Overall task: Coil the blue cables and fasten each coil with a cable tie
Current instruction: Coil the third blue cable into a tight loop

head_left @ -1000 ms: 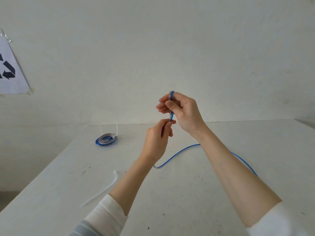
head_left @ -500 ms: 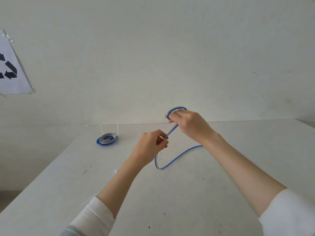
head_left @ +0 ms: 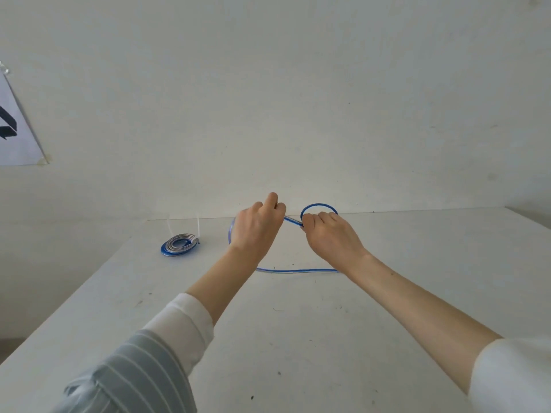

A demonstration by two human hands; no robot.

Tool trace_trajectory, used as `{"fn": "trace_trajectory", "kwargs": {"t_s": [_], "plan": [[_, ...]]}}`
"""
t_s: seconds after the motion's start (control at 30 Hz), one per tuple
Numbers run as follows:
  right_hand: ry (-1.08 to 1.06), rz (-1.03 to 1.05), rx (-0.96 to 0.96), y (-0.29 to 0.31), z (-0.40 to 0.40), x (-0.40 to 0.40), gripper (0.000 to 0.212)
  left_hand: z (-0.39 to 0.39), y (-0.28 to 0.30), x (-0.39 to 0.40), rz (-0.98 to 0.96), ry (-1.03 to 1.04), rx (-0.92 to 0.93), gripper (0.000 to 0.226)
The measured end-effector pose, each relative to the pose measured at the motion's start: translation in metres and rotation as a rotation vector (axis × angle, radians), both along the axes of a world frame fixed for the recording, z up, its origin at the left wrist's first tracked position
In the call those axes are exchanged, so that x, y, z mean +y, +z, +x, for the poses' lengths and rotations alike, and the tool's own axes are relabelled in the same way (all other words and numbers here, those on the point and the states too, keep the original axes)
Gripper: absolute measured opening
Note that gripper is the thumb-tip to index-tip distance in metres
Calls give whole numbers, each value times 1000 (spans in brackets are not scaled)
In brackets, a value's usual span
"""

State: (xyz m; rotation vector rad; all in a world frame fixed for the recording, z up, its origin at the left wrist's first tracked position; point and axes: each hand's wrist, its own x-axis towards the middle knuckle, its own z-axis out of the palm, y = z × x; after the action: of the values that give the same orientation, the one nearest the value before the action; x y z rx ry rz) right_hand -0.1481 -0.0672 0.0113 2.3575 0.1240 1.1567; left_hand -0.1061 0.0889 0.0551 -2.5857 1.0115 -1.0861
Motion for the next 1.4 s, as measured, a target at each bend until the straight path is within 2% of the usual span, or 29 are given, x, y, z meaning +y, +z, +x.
{"fn": "trace_trajectory", "kwargs": {"t_s": [0.1,0.17,0.3,0.43,0.53,0.6,0.7,0.87,0.93,1.03,1.27,1.33,1.4], "plan": [[-17,76,10,7,-11,-3,28,14,-2,-5,-126,-232,145,24],[-9,170,35,11,-23,-5,31,20,2,-6,-114,-403,216,18],[93,361,140,11,-40,-11,28,22,18,-13,-109,-586,196,18],[192,714,263,17,-41,-15,29,23,33,-26,-191,-735,201,5],[430,1140,328,23,-46,-19,33,24,37,-36,-345,-774,297,4],[611,1342,313,28,-47,-17,36,22,36,-43,-479,-786,396,7],[826,1524,265,37,-46,-11,36,19,36,-52,-665,-807,588,14],[1108,1815,237,48,-47,-7,33,13,34,-57,-766,-880,878,26],[1199,1894,230,53,-47,-7,33,9,33,-57,-762,-902,946,24],[1315,1937,214,64,-47,-9,36,-1,33,-59,-760,-907,910,21],[1436,1893,152,87,-51,-10,38,-21,30,-72,-912,-911,874,32],[1448,1888,128,94,-51,-12,39,-24,23,-74,-944,-892,918,32],[1426,1888,97,101,-50,-13,38,-28,14,-74,-1003,-878,1044,30]]}}
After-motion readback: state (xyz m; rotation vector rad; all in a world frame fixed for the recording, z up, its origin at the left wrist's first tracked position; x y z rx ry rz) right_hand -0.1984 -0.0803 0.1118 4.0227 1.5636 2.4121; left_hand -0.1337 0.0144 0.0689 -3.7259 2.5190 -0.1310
